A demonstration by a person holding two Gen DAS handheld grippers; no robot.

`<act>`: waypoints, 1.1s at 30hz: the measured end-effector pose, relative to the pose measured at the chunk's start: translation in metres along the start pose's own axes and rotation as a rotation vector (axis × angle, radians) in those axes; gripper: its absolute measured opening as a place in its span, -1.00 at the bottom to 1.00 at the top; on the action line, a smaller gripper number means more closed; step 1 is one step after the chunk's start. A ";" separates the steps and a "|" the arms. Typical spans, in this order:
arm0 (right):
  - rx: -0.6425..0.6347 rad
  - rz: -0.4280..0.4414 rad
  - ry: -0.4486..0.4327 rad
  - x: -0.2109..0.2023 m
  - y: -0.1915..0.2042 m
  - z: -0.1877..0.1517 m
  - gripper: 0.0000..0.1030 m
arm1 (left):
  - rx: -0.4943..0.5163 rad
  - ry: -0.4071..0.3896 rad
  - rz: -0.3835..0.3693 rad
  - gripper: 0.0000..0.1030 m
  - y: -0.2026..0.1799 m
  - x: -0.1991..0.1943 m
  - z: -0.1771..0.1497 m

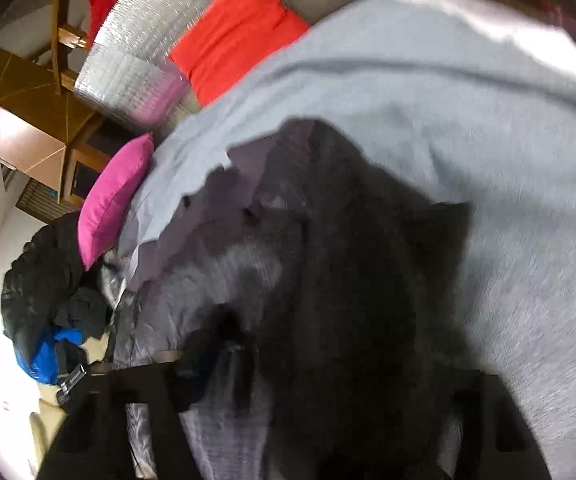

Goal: Fold large clothes

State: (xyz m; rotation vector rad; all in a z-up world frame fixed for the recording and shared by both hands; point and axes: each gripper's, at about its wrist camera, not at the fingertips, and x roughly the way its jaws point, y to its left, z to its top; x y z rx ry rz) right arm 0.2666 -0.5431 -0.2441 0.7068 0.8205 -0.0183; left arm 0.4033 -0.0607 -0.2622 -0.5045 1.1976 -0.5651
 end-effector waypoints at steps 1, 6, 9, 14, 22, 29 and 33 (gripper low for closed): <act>-0.020 -0.012 -0.036 -0.005 0.008 0.005 -0.31 | -0.004 -0.012 -0.017 0.00 -0.003 -0.002 0.000; -0.047 0.025 -0.165 -0.033 0.014 0.020 -0.41 | 0.040 -0.072 -0.082 -0.28 -0.019 -0.012 0.000; 0.008 -0.055 -0.057 -0.006 -0.007 0.017 -0.34 | 0.030 -0.038 0.035 0.16 -0.014 0.004 0.001; 0.148 -0.011 -0.003 -0.009 -0.039 0.016 0.11 | -0.049 -0.035 0.092 0.32 -0.005 0.003 0.006; 0.242 0.029 -0.086 -0.056 -0.073 0.009 0.53 | -0.065 -0.105 0.120 0.40 0.004 -0.030 -0.020; 0.315 0.171 0.074 -0.018 -0.082 -0.003 0.53 | -0.021 -0.086 0.143 0.40 0.001 -0.014 -0.024; 0.252 0.159 0.108 -0.004 -0.057 -0.009 0.41 | -0.026 -0.095 0.090 -0.06 0.003 -0.007 -0.023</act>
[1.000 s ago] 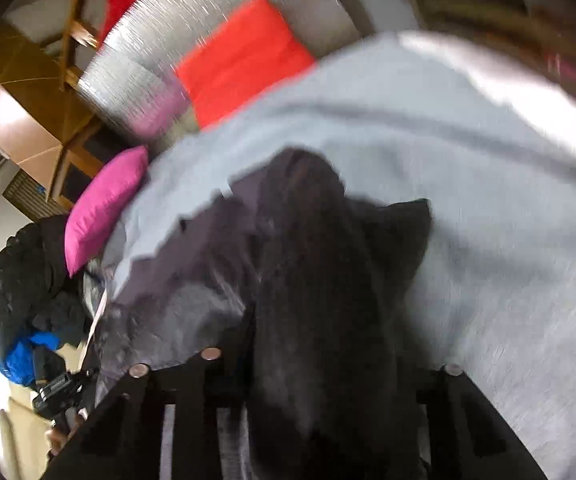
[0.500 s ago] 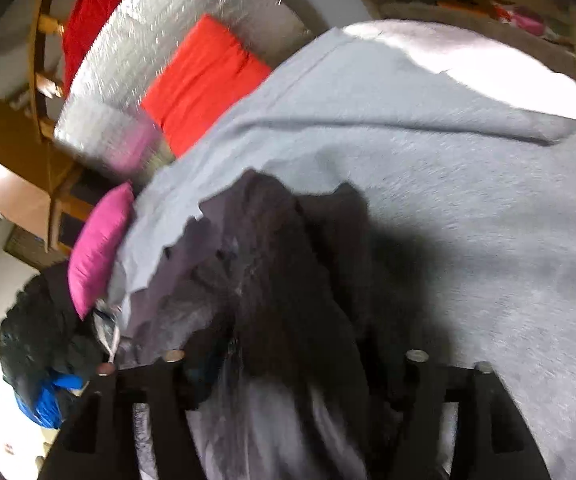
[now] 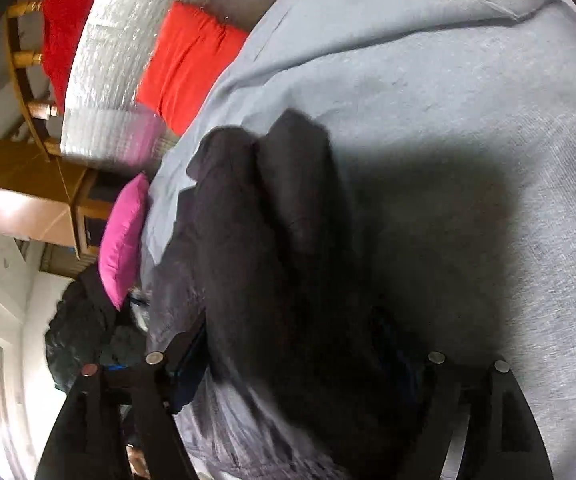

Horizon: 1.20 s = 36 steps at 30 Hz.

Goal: Fold large clothes

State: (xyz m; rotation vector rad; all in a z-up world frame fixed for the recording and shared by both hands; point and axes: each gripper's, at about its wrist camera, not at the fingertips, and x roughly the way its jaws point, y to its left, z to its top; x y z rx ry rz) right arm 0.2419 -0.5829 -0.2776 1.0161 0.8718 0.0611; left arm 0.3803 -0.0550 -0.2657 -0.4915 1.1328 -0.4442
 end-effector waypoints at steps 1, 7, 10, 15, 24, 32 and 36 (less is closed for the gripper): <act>-0.019 0.005 -0.003 -0.001 0.005 -0.004 0.24 | 0.016 -0.011 -0.004 -0.13 -0.002 -0.002 0.000; -0.165 0.027 -0.070 -0.029 0.037 -0.024 -0.17 | 0.079 -0.065 -0.030 -0.31 -0.013 -0.015 0.004; -0.096 -0.078 -0.011 -0.010 0.019 -0.023 0.03 | -0.002 -0.011 0.007 0.12 0.007 -0.005 0.008; -0.005 -0.032 0.007 -0.012 0.005 -0.014 0.29 | -0.030 0.011 0.011 0.40 0.014 -0.006 0.010; -0.123 -0.074 -0.008 0.014 0.025 -0.017 0.22 | 0.038 -0.023 -0.055 -0.10 0.002 -0.014 -0.001; -0.329 -0.090 -0.157 -0.020 0.073 -0.040 -0.32 | 0.147 -0.121 -0.100 -0.48 -0.019 -0.050 -0.006; -0.345 -0.115 -0.137 -0.023 0.073 -0.047 -0.32 | 0.169 -0.115 -0.104 -0.48 -0.016 -0.063 -0.006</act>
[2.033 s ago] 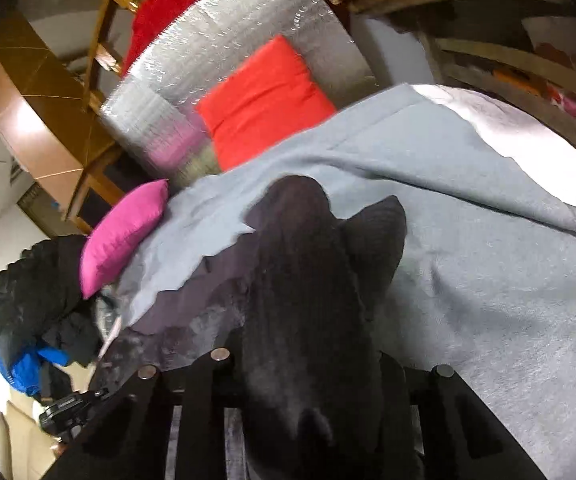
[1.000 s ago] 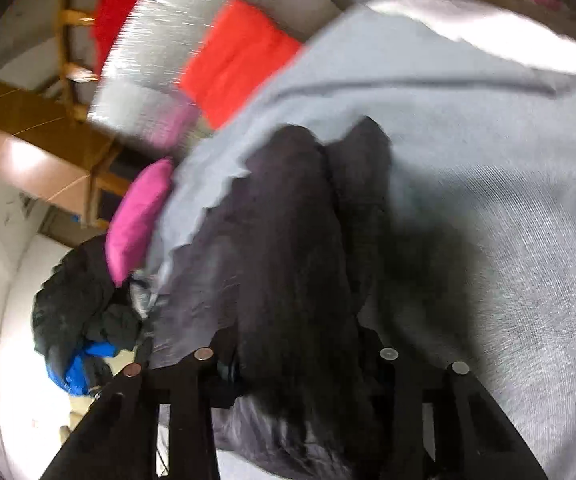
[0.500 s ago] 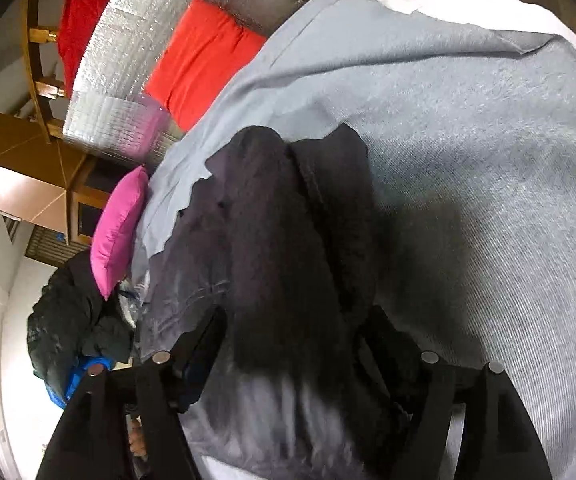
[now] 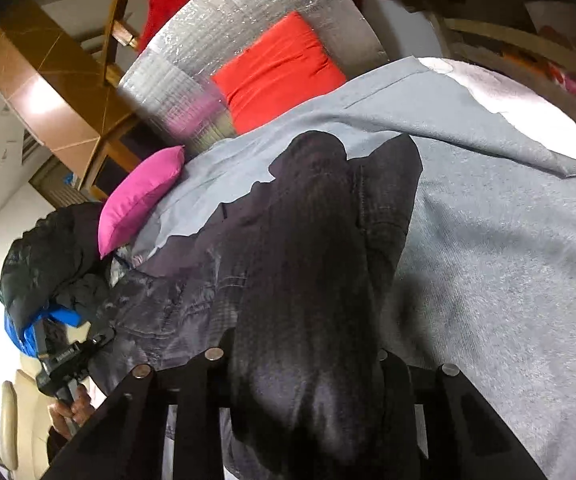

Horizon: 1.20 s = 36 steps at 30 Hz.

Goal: Fold large clothes

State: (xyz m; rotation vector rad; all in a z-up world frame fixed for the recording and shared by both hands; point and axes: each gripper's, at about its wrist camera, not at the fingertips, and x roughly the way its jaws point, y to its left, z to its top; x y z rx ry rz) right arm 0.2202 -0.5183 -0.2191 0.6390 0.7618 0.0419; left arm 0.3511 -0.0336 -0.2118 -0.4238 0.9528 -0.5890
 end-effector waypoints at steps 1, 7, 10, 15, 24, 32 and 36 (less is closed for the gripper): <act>0.009 -0.025 0.025 0.006 -0.001 0.000 -0.32 | 0.001 0.018 0.034 -0.47 0.004 0.003 0.000; 0.211 -0.028 0.121 0.025 -0.038 0.006 0.24 | -0.087 0.153 0.176 0.27 0.029 0.039 0.001; 0.280 0.026 0.072 0.022 -0.049 0.013 0.49 | -0.127 0.147 0.137 0.35 0.035 0.035 0.003; 0.343 0.097 0.126 0.061 -0.056 0.017 0.54 | -0.172 0.136 0.073 0.15 0.035 0.046 0.003; 0.127 0.081 -0.043 0.025 -0.003 0.020 -0.32 | -0.005 -0.014 0.060 -0.48 -0.005 0.002 0.008; 0.378 0.036 0.115 0.056 -0.050 0.015 0.28 | -0.131 0.128 0.219 0.34 0.036 0.040 0.015; 0.412 0.062 0.075 0.039 -0.058 0.016 0.33 | -0.165 0.100 0.209 0.35 0.044 0.027 0.017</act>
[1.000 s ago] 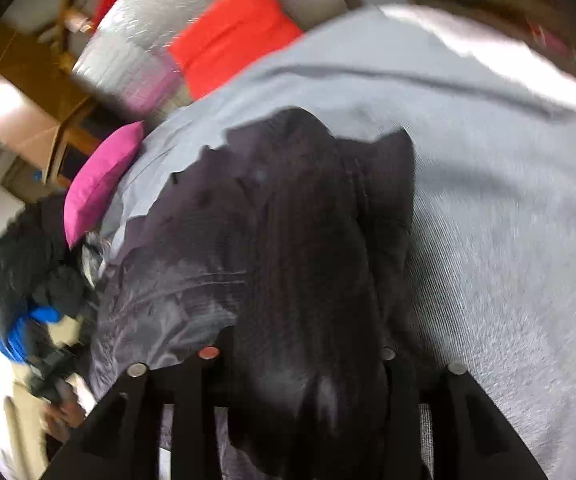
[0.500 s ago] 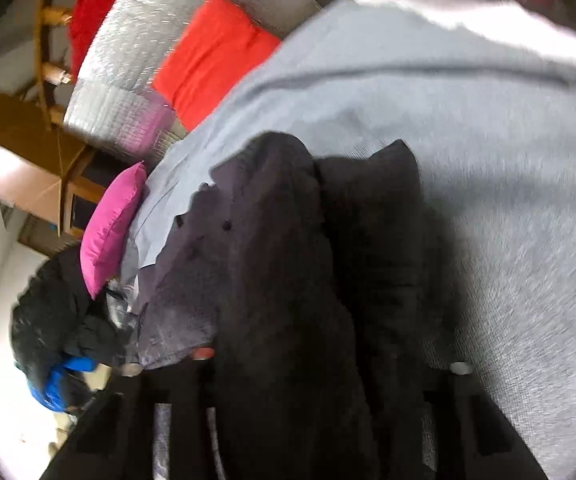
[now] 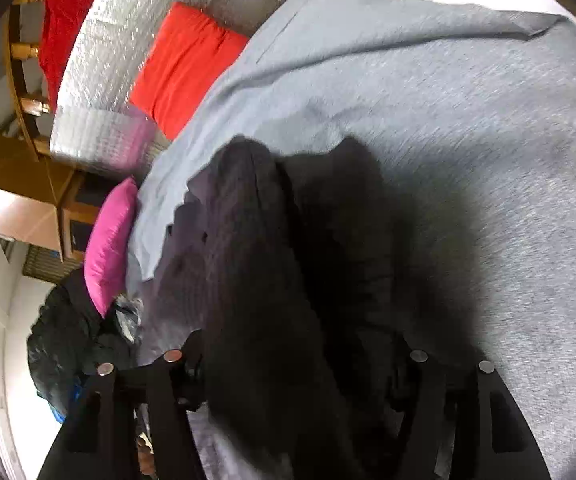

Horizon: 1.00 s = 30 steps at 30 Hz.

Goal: Fold large clothes

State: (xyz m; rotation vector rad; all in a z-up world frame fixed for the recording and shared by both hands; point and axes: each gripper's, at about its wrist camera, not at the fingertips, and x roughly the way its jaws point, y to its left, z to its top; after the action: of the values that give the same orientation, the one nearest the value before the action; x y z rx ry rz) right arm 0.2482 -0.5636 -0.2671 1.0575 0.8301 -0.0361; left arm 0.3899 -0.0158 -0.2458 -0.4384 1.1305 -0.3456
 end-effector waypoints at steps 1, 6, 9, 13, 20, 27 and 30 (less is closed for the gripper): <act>0.008 0.010 -0.005 -0.005 -0.003 0.001 0.33 | -0.001 -0.002 -0.001 0.35 0.002 -0.003 -0.002; 0.012 0.020 -0.068 -0.028 -0.012 0.001 0.35 | -0.015 -0.017 -0.005 0.35 0.018 -0.024 -0.015; 0.005 0.022 -0.062 -0.031 -0.013 -0.004 0.37 | -0.012 -0.042 0.002 0.35 0.010 -0.022 -0.026; -0.040 -0.053 -0.010 -0.013 -0.014 -0.015 0.32 | -0.004 -0.051 -0.002 0.16 0.010 -0.023 -0.035; -0.226 -0.094 -0.155 -0.032 0.024 -0.033 -0.25 | 0.078 -0.140 -0.002 -0.35 -0.013 -0.031 -0.036; -0.180 -0.189 -0.200 -0.043 0.021 -0.035 0.32 | -0.036 -0.047 0.035 0.33 0.007 -0.014 -0.029; -0.161 -0.114 -0.346 -0.086 0.021 -0.056 0.40 | -0.063 -0.123 0.070 0.36 0.008 -0.038 -0.038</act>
State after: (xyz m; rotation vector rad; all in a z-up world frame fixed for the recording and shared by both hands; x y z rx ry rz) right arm 0.1627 -0.5392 -0.2108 0.8211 0.5673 -0.2389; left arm 0.3405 0.0028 -0.2335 -0.4682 1.0357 -0.2187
